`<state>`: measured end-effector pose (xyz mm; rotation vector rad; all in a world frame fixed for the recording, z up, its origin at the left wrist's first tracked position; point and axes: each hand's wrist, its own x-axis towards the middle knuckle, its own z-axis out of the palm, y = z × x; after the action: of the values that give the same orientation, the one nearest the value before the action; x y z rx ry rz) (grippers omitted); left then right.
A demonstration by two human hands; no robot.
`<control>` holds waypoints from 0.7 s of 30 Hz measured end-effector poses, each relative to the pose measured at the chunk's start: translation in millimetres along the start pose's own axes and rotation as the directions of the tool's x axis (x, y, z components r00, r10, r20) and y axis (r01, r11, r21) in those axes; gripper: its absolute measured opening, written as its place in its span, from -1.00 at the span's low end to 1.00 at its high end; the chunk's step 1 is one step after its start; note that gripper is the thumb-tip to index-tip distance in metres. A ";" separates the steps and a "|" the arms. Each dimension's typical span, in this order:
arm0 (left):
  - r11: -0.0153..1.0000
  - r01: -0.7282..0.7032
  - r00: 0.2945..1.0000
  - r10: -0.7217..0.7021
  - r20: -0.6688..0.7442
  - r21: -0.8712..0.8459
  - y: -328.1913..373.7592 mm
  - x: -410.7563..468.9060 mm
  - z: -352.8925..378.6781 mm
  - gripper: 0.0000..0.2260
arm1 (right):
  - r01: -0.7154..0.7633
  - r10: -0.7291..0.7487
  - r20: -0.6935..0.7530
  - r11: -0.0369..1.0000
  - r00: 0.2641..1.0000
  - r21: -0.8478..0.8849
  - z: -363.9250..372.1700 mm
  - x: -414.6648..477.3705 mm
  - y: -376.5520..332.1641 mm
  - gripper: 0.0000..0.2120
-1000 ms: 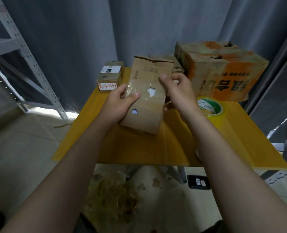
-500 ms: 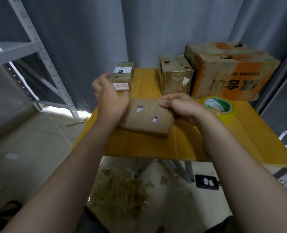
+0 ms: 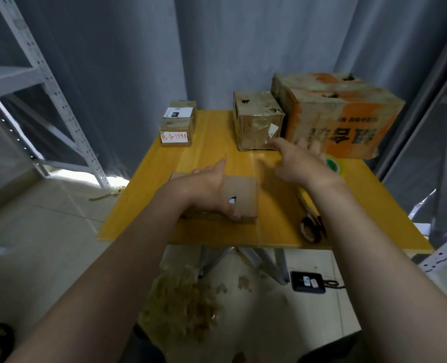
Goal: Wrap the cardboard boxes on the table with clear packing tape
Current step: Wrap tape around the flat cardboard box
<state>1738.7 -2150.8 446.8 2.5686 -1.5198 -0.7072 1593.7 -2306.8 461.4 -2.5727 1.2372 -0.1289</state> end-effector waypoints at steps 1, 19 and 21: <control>1.000 0.016 1.000 -0.016 0.002 0.023 2.9 0.4 1.0 0.25 | -0.089 0.091 0.050 0.995 0.995 -0.033 -2.7 -2.2 4.7 -0.33; 0.677 -0.463 0.779 0.002 -0.627 -0.572 51.3 -71.9 -3.9 -0.57 | 0.240 -0.224 -0.148 0.473 0.963 0.848 -54.1 -95.2 -30.8 -0.49; 0.624 -0.491 0.745 -0.061 -0.664 -0.608 46.2 -89.7 -4.3 -0.76 | 0.253 -0.276 -0.117 0.536 0.954 0.805 -59.4 -107.4 -36.2 -0.55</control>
<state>1666.9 -2099.0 495.4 1.6383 -0.9716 -0.2680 1541.5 -2214.7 533.2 -1.8654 0.5220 -0.5861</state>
